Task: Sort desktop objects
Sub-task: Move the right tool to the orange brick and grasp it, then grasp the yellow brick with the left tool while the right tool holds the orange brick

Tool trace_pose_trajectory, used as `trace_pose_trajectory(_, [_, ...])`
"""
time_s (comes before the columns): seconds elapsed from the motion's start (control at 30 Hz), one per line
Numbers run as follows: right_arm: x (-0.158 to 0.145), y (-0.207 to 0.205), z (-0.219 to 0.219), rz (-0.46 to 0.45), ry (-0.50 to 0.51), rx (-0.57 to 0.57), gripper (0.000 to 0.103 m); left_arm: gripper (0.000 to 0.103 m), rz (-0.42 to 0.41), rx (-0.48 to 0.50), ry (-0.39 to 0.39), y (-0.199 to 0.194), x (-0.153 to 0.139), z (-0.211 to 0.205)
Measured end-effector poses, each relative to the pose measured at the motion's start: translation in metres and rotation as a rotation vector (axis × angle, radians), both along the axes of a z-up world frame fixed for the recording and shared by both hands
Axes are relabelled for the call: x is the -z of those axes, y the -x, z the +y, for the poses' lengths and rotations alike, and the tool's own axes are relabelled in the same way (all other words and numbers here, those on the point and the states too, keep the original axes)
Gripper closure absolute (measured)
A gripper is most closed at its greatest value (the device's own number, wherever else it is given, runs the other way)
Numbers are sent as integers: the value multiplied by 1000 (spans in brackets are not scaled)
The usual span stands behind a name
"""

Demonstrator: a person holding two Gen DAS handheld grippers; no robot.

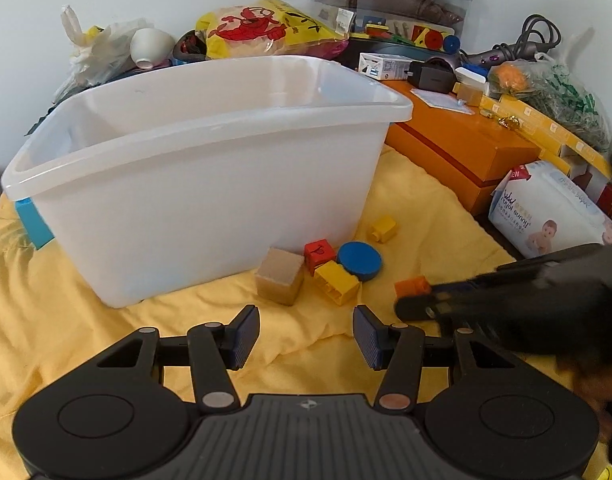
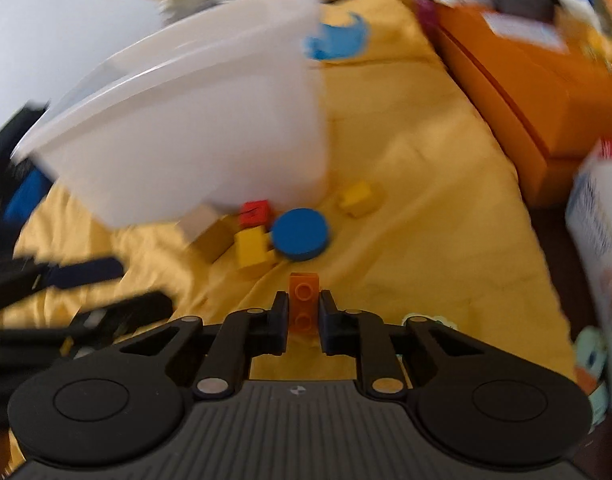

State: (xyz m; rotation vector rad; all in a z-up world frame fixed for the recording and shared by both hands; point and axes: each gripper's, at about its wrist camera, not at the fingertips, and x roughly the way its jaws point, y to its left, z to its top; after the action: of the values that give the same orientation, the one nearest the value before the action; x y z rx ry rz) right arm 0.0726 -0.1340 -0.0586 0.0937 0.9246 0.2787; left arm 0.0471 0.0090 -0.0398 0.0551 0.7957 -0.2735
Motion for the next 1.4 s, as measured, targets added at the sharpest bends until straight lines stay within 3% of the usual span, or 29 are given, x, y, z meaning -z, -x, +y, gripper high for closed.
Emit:
trace_pose_trajectory(0.13, [-13,31,8,-74,142,-112,86,47,0,21,22,-11,-2,-9])
trace_pose_trajectory(0.23, [-11,45,12,-77,198,-160,86,48,29,24,51,-28,2,-20])
trace_pose_trajectory(0.37, [-4,55,18,-71,214,-205,86,52,99,-22,37,-48,18,-36])
trace_pose_trajectory(0.47, [-2,62,24,-83,229,-227,86,61,164,-74,50,-61,36,-38])
trace_pose_trajectory(0.57, [-2,69,27,-86,239,-240,86,68,126,-71,61,-63,37,-37])
trace_pose_trajectory(0.67, [1,73,28,-87,254,-253,86,70,106,-20,79,-48,29,-33])
trace_pose_trajectory(0.8, [3,74,30,-88,251,-260,86,70,67,57,20,1,12,-18])
trace_pose_trajectory(0.87, [2,73,32,-95,247,-266,86,70,79,72,-3,24,12,-7])
trace_pose_trajectory(1.0, [0,73,41,-114,236,-276,86,70,144,106,46,64,24,18])
trace_pose_trajectory(1.07, [1,72,47,-122,247,-267,86,70,169,113,77,64,32,23])
trace_pose_trajectory(1.2, [14,65,55,-90,278,-270,85,68,142,85,111,66,39,29])
trace_pose_trajectory(1.4, [16,69,57,-100,293,-266,84,59,92,68,-4,77,34,31])
